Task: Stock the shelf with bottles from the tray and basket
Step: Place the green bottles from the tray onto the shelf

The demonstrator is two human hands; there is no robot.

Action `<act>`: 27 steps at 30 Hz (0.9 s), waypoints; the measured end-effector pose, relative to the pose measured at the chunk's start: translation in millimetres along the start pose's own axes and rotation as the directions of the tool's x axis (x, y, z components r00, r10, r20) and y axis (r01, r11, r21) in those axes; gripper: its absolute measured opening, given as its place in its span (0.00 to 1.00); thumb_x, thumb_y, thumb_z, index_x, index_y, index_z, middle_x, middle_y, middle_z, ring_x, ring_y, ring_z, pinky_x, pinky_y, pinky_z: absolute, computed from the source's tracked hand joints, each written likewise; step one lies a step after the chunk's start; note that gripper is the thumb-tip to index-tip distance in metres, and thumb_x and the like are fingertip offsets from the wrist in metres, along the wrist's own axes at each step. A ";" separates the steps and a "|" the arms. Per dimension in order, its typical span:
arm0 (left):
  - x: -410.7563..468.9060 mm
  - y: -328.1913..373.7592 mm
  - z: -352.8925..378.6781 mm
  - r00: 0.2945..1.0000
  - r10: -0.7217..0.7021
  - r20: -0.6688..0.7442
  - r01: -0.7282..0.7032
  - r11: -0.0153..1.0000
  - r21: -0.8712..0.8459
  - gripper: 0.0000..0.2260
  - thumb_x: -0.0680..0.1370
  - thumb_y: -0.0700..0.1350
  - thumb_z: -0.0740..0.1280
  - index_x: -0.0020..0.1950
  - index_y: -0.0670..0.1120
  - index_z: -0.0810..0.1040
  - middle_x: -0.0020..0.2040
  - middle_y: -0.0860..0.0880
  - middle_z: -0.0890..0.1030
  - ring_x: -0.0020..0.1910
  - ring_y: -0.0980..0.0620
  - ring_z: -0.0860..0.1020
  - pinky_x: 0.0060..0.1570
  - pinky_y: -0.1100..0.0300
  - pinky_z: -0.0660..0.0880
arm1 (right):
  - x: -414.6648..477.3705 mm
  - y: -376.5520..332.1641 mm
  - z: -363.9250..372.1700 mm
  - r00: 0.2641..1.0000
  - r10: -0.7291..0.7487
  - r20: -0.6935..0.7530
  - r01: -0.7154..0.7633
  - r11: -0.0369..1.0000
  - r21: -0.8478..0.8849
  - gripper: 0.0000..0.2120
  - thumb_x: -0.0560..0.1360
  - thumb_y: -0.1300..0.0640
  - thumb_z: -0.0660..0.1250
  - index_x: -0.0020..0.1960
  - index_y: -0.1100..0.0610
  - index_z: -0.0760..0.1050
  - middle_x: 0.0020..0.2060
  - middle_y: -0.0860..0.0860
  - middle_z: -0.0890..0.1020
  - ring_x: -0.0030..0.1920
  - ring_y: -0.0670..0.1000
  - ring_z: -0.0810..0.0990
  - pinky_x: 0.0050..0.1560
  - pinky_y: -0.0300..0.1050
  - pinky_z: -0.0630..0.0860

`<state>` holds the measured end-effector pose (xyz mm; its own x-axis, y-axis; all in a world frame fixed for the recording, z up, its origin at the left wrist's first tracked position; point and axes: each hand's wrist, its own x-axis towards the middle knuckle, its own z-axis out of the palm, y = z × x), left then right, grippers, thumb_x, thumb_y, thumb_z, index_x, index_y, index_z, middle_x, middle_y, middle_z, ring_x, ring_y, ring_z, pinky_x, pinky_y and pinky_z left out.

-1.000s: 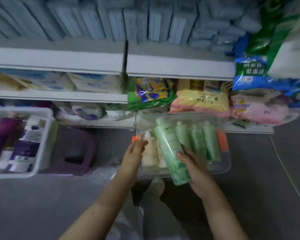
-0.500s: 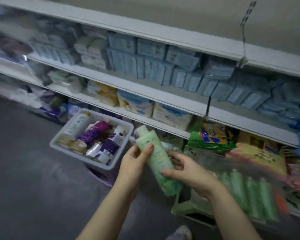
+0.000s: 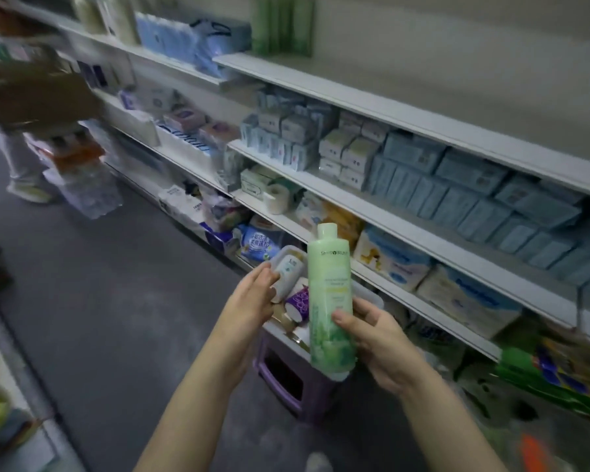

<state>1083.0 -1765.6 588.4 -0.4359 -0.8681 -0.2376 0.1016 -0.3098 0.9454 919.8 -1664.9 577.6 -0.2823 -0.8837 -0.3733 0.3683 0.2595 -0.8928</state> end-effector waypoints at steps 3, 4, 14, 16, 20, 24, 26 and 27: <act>33.6 12.7 -13.7 0.999 0.013 -0.036 -0.014 1.000 -0.018 0.13 0.80 0.56 0.59 0.63 0.58 0.73 0.61 0.57 0.79 0.62 0.59 0.75 0.59 0.59 0.72 | 32.9 -15.8 12.3 1.000 -0.019 -0.008 0.019 1.000 0.007 0.28 0.65 0.59 0.76 0.63 0.58 0.75 0.54 0.56 0.84 0.55 0.56 0.83 0.48 0.46 0.82; 46.6 18.1 -15.5 0.999 0.023 -0.044 -0.023 1.000 -0.003 0.13 0.80 0.56 0.59 0.64 0.59 0.73 0.60 0.58 0.79 0.62 0.59 0.75 0.61 0.57 0.71 | 44.6 -22.2 15.8 1.000 -0.028 -0.010 0.028 1.000 0.014 0.28 0.64 0.60 0.74 0.63 0.59 0.75 0.54 0.56 0.84 0.55 0.56 0.83 0.48 0.47 0.82; 176.2 71.3 -29.2 0.995 0.090 -0.049 -0.085 0.992 0.098 0.15 0.76 0.63 0.61 0.61 0.62 0.74 0.64 0.59 0.77 0.65 0.59 0.74 0.66 0.54 0.70 | 172.6 -80.3 52.1 0.989 -0.146 -0.017 0.147 0.988 0.048 0.23 0.63 0.59 0.74 0.58 0.54 0.77 0.49 0.51 0.86 0.52 0.54 0.84 0.54 0.53 0.81; 198.0 81.2 -38.0 0.995 0.089 -0.050 -0.085 0.994 0.075 0.13 0.80 0.59 0.58 0.63 0.61 0.73 0.63 0.59 0.78 0.65 0.57 0.75 0.67 0.52 0.70 | 192.5 -97.6 61.9 0.984 -0.176 -0.017 0.176 0.984 0.040 0.21 0.64 0.59 0.73 0.56 0.53 0.77 0.47 0.50 0.86 0.49 0.51 0.85 0.48 0.47 0.83; 248.9 105.2 -58.1 0.996 0.085 -0.008 -0.084 0.995 0.058 0.12 0.81 0.59 0.55 0.62 0.62 0.72 0.61 0.61 0.78 0.64 0.56 0.75 0.63 0.56 0.71 | 238.5 -127.7 87.1 0.974 -0.226 -0.028 0.227 0.974 0.022 0.22 0.64 0.59 0.73 0.57 0.55 0.77 0.48 0.51 0.86 0.48 0.52 0.85 0.45 0.46 0.82; 309.5 137.5 -89.0 0.990 0.047 0.132 -0.057 0.996 0.072 0.27 0.71 0.67 0.57 0.67 0.57 0.70 0.61 0.59 0.78 0.62 0.55 0.75 0.57 0.58 0.73 | 295.3 -146.8 123.1 0.949 -0.301 -0.095 0.301 0.953 -0.015 0.20 0.63 0.58 0.73 0.55 0.54 0.78 0.48 0.51 0.86 0.50 0.53 0.85 0.45 0.45 0.81; 344.3 157.7 -109.7 0.978 -0.024 0.208 0.000 0.994 0.110 0.28 0.71 0.67 0.56 0.67 0.57 0.70 0.59 0.58 0.78 0.60 0.56 0.76 0.55 0.57 0.73 | 324.4 -154.8 145.3 0.933 -0.324 -0.155 0.325 0.945 -0.021 0.23 0.62 0.58 0.76 0.57 0.54 0.78 0.50 0.52 0.85 0.53 0.55 0.83 0.52 0.52 0.80; 361.9 168.1 -121.3 0.969 -0.049 0.241 0.017 0.991 0.135 0.24 0.75 0.66 0.55 0.67 0.57 0.70 0.58 0.59 0.79 0.59 0.57 0.76 0.53 0.58 0.74 | 338.7 -159.4 157.7 0.926 -0.329 -0.184 0.331 0.943 -0.018 0.26 0.62 0.57 0.78 0.59 0.55 0.77 0.52 0.52 0.85 0.54 0.55 0.83 0.55 0.56 0.80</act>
<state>1050.8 -2178.9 634.2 -0.6429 -0.7327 -0.2232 -0.0278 -0.2690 0.9628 905.2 -2067.0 633.2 -0.5451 -0.8325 -0.0987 0.2377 -0.0406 -0.9705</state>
